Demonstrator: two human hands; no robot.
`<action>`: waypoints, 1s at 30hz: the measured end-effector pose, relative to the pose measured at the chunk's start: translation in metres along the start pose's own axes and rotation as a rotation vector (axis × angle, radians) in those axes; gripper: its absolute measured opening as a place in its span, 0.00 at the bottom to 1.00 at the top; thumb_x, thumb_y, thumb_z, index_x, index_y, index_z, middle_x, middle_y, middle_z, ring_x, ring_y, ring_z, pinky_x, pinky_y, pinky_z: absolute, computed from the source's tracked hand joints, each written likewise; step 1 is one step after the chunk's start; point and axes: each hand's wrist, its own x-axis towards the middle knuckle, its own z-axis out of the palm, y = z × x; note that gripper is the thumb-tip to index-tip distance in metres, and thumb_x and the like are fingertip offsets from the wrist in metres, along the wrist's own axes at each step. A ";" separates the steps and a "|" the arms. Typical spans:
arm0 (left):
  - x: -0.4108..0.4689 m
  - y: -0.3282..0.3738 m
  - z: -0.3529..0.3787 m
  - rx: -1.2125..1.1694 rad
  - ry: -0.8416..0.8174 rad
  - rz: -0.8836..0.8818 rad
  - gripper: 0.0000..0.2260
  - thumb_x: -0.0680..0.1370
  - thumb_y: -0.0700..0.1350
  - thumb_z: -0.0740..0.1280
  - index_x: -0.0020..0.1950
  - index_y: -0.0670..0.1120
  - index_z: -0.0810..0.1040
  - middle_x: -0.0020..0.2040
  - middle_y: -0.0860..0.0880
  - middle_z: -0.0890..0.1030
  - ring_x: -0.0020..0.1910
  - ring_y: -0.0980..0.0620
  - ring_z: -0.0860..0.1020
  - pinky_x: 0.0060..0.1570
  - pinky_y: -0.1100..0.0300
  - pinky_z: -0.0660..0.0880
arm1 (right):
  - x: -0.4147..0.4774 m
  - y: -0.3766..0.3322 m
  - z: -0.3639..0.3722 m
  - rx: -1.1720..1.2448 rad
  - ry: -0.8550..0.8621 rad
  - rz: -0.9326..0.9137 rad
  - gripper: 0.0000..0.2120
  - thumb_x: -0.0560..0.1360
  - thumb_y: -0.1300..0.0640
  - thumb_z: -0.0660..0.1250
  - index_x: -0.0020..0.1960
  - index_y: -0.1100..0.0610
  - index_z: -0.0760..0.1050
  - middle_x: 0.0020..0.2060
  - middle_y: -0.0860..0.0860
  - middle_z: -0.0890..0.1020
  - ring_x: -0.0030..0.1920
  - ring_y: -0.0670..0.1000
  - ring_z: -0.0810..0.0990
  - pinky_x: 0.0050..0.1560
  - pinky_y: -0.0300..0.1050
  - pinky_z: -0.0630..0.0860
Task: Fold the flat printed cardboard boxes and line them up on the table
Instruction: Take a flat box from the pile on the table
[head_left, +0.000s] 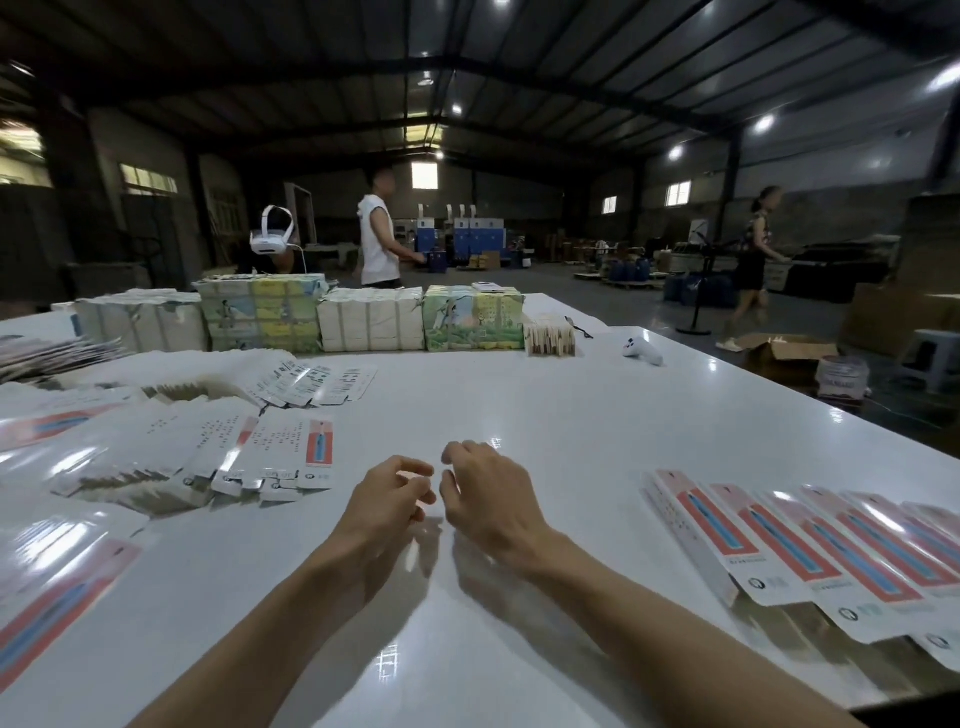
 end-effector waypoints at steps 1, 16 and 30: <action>0.003 -0.001 -0.009 0.062 0.019 -0.025 0.06 0.83 0.41 0.67 0.57 0.48 0.81 0.46 0.45 0.86 0.38 0.48 0.83 0.36 0.59 0.77 | -0.001 -0.002 0.007 0.027 -0.012 -0.008 0.12 0.83 0.56 0.60 0.63 0.57 0.77 0.57 0.53 0.83 0.56 0.55 0.81 0.55 0.52 0.79; -0.039 -0.025 -0.224 1.208 0.355 -0.528 0.32 0.79 0.57 0.72 0.75 0.42 0.65 0.73 0.36 0.68 0.72 0.36 0.67 0.68 0.44 0.69 | 0.002 0.014 0.034 0.334 -0.074 0.100 0.12 0.80 0.59 0.60 0.59 0.51 0.78 0.42 0.44 0.82 0.45 0.51 0.80 0.49 0.49 0.76; -0.067 -0.017 -0.256 1.097 0.427 -0.483 0.33 0.71 0.66 0.78 0.63 0.43 0.76 0.61 0.41 0.80 0.59 0.41 0.79 0.58 0.47 0.79 | 0.001 0.019 0.040 0.389 -0.040 0.066 0.10 0.80 0.59 0.62 0.53 0.47 0.80 0.37 0.40 0.81 0.40 0.42 0.80 0.41 0.43 0.73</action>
